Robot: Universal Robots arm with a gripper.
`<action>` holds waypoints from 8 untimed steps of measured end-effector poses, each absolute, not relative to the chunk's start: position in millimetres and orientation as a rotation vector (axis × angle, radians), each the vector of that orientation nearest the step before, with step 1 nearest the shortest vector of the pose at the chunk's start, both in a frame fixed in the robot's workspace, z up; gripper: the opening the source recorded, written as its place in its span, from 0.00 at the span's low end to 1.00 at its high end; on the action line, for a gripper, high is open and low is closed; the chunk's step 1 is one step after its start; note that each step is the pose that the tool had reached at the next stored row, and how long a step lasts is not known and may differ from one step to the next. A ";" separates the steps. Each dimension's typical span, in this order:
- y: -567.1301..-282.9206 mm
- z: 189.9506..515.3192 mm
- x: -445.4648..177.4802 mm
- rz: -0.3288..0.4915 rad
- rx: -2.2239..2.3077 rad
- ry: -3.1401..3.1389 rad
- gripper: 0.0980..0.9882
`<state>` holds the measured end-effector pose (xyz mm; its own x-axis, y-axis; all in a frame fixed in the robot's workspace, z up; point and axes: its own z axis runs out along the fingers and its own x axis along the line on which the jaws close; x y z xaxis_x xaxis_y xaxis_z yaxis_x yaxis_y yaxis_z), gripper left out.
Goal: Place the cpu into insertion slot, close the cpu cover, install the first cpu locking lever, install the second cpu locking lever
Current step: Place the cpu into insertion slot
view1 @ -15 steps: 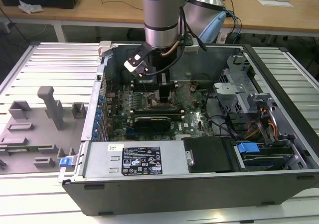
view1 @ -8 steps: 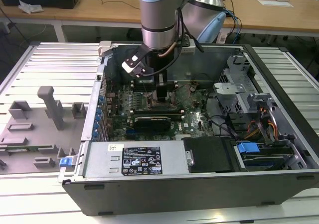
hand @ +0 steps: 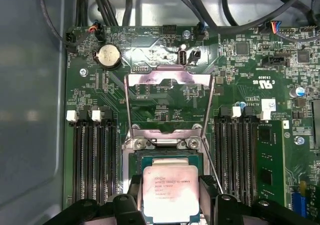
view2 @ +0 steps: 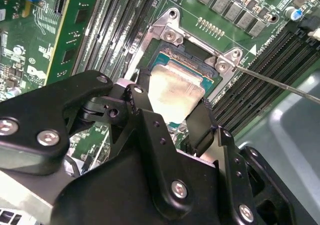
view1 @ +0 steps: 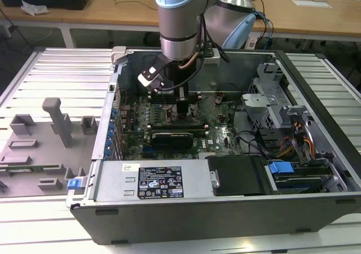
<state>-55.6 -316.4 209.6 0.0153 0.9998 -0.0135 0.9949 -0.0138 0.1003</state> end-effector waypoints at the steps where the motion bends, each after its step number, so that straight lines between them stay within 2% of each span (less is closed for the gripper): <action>1: -316.4 208.0 -55.7 0.093 2.179 2.147 0.50; 8: -315.7 201.2 -56.2 0.094 2.179 2.147 0.50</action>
